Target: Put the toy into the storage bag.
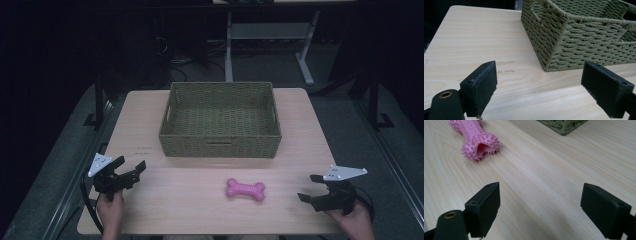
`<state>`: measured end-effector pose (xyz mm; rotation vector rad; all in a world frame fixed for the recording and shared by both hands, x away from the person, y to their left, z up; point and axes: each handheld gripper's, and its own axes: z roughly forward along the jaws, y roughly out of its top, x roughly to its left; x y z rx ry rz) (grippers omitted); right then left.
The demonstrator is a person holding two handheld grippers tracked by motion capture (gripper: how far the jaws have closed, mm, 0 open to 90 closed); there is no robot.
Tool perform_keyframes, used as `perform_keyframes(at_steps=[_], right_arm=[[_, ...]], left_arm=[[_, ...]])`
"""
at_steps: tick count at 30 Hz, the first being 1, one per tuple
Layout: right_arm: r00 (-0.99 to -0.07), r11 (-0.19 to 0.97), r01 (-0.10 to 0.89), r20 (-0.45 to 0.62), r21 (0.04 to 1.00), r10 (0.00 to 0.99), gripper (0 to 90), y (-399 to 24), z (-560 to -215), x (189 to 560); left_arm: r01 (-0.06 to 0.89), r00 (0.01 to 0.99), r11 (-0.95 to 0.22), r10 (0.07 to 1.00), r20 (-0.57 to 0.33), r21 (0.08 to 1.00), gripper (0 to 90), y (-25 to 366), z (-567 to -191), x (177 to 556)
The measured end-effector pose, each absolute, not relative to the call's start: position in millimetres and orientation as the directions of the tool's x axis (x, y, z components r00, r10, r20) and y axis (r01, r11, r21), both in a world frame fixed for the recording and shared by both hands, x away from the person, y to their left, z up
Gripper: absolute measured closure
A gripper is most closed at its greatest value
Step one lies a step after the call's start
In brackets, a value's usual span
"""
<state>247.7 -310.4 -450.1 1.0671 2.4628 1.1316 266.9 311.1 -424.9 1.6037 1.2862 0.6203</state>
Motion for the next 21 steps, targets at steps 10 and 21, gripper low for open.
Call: perform_keyframes(at_steps=[10, 21], right_arm=[[-0.74, 0.478, 0.509, 0.081, 0.716, 0.667, 15.6, -298.3, -445.5, 248.6], [-0.779, 0.516, 0.476, 0.07, 0.712, 0.623, 15.6, -277.6, -431.3, 250.1]], left_arm=[[0.444, 0.323, 0.013, 0.93, -0.174, 0.896, 12.8, 311.9, -424.5, 266.0], [0.433, 0.321, 0.018, 0.931, -0.172, 0.901, 12.8, 313.7, -423.1, 264.1]])
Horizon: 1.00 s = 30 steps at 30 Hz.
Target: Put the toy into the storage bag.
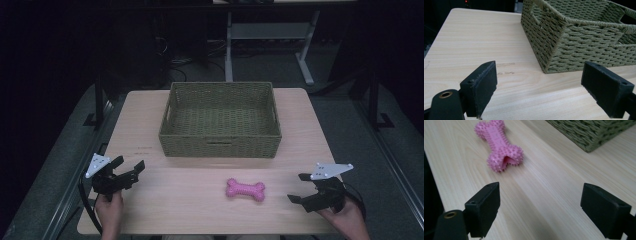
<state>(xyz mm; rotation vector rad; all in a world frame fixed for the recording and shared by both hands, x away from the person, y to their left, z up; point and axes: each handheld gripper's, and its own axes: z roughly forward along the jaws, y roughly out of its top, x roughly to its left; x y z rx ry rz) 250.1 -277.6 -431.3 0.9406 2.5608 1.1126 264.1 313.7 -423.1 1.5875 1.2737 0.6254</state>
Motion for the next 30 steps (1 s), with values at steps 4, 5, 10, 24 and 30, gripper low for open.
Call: perform_keyframes(at_steps=[4, 5, 10, 24, 30], right_arm=[[-0.797, 0.526, 0.467, 0.08, 0.71, 0.599, 15.5, -271.8, -427.9, 251.5], [-0.8, 0.53, 0.471, 0.089, 0.705, 0.593, 15.5, -269.6, -426.0, 252.7], [-0.819, 0.552, 0.461, 0.094, 0.695, 0.567, 15.5, -262.0, -420.7, 258.2], [-0.87, 0.62, 0.424, 0.106, 0.66, 0.482, 15.7, -231.6, -408.1, 271.8], [-0.909, 0.68, 0.376, 0.107, 0.629, 0.404, 20.3, -208.8, -402.9, 280.1]], left_arm=[[0.436, 0.32, 0.022, 0.93, -0.178, 0.9, 12.8, 313.4, -423.7, 264.8], [0.439, 0.322, 0.021, 0.93, -0.179, 0.898, 12.8, 313.1, -424.1, 265.5], [0.437, 0.334, 0.011, 0.927, -0.173, 0.899, 12.8, 310.5, -423.9, 265.9], [0.434, 0.332, 0.02, 0.926, -0.18, 0.901, 12.8, 311.9, -424.1, 266.3], [0.431, 0.335, 0.023, 0.924, -0.183, 0.902, 12.8, 311.9, -423.8, 266.0]])
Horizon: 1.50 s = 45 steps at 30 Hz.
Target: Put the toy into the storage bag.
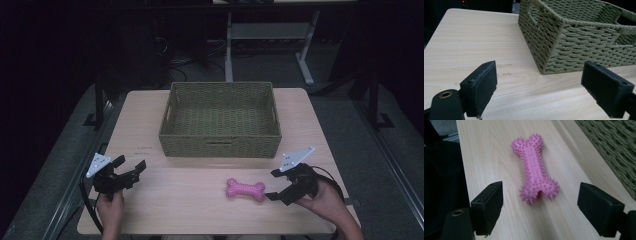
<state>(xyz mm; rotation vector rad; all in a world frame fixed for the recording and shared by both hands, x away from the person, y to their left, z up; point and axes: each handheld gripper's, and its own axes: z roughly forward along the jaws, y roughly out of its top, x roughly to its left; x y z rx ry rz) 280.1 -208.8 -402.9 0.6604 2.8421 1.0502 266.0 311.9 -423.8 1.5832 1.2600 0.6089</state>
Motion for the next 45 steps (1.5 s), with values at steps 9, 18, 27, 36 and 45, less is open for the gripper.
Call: perform_keyframes(at_steps=[9, 18, 27, 36, 45], right_arm=[[-0.934, 0.729, 0.338, 0.118, 0.595, 0.336, 22.9, -185.5, -404.1, 294.2], [-0.953, 0.777, 0.295, 0.112, 0.556, 0.282, 27.0, -163.7, -405.1, 301.2], [-0.966, 0.817, 0.256, 0.102, 0.517, 0.238, 30.9, -143.2, -408.9, 307.4], [-0.972, 0.85, 0.232, 0.088, 0.474, 0.216, 36.3, -130.2, -414.0, 310.3], [-0.975, 0.879, 0.219, 0.079, 0.424, 0.205, 41.6, -122.7, -424.0, 313.7]], left_arm=[[0.432, 0.335, 0.028, 0.923, -0.189, 0.902, 12.8, 312.0, -424.0, 266.5], [0.43, 0.338, 0.026, 0.922, -0.188, 0.902, 12.8, 312.1, -423.3, 266.0], [0.429, 0.339, 0.027, 0.922, -0.188, 0.903, 12.8, 312.1, -423.4, 266.1], [0.427, 0.339, 0.028, 0.922, -0.188, 0.904, 12.9, 311.9, -423.0, 265.9], [0.425, 0.336, 0.034, 0.922, -0.192, 0.905, 12.8, 313.3, -422.9, 265.7]])
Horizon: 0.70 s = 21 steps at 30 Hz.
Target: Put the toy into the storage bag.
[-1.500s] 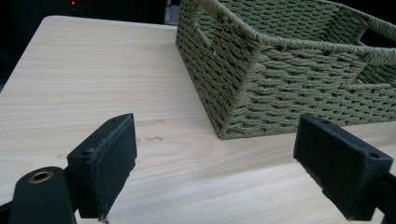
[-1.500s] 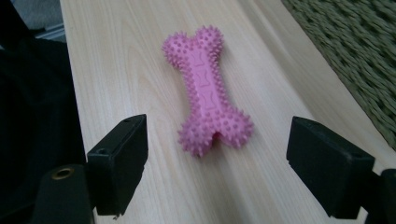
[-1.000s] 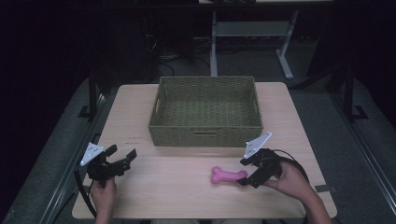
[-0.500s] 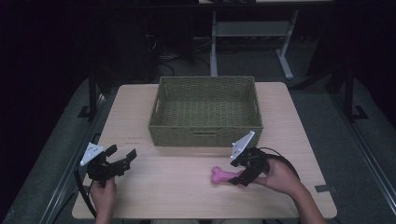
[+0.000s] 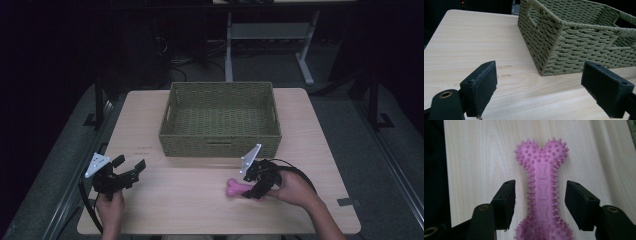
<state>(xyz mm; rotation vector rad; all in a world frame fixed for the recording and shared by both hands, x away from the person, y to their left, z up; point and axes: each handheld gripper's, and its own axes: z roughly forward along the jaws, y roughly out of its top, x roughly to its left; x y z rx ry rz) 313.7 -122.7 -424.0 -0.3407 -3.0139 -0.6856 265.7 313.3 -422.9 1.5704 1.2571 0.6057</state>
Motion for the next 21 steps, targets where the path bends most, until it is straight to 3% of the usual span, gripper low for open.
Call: perform_keyframes(at_steps=[14, 21], right_arm=[[-0.98, 0.908, 0.199, 0.064, 0.369, 0.189, 52.8, -115.7, -434.8, 317.2], [-0.982, 0.916, 0.19, 0.057, 0.355, 0.181, 53.4, -113.3, -437.2, 317.3]], left_arm=[[0.427, 0.336, 0.038, 0.921, -0.198, 0.903, 12.8, 314.2, -423.2, 265.9], [0.427, 0.335, 0.039, 0.921, -0.198, 0.903, 12.8, 314.0, -422.8, 265.5]])
